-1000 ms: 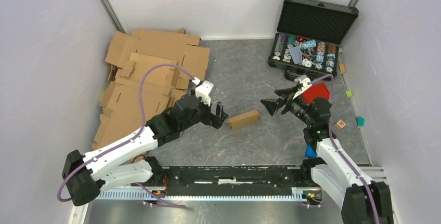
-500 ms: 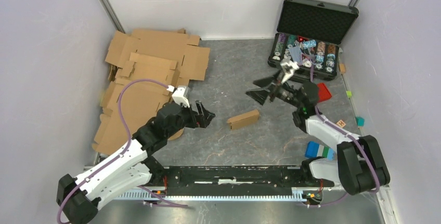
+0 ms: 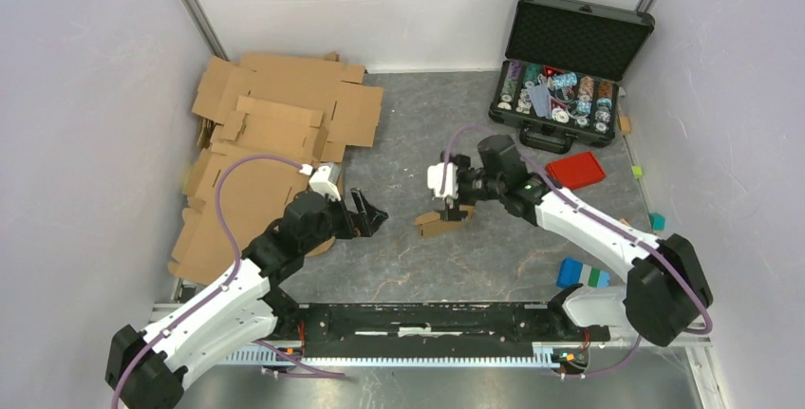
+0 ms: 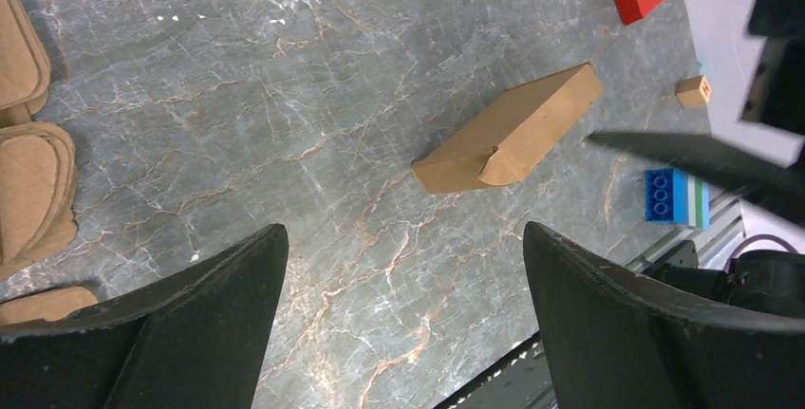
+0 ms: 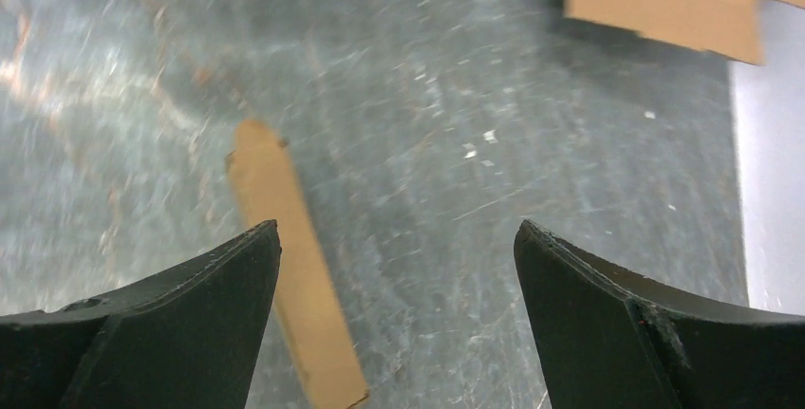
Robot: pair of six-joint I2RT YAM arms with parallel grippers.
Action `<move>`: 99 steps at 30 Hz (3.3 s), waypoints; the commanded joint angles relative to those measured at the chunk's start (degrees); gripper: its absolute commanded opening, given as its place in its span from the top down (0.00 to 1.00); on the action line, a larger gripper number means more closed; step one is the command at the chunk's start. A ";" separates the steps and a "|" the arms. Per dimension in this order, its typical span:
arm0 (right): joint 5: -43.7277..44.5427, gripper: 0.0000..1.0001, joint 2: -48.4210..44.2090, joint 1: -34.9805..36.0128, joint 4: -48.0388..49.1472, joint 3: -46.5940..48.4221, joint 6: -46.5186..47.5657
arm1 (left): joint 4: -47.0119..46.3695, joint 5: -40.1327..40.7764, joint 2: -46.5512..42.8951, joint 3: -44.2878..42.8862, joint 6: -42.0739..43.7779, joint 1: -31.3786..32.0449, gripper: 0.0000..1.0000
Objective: Fold the paper box
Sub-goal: Close the paper box at the center of the board.
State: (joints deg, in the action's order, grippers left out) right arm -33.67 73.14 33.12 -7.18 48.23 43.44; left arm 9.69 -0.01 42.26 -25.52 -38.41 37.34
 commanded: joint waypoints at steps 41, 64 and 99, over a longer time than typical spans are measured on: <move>4.16 0.68 22.90 2.41 -30.67 16.11 17.20 | -4.99 -2.44 3.82 1.08 -3.26 -0.50 0.00; 18.14 0.42 17.11 3.79 -10.52 6.09 -17.51 | -17.81 -6.67 18.69 -2.69 -3.32 -1.21 0.00; 12.36 0.63 18.17 3.79 -11.23 6.61 -17.51 | -19.53 -12.65 29.27 -8.38 -1.23 -5.77 0.36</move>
State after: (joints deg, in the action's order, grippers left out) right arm -19.68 92.23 36.64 -18.04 53.43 26.55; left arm -6.74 -11.22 70.57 -31.99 -40.73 31.88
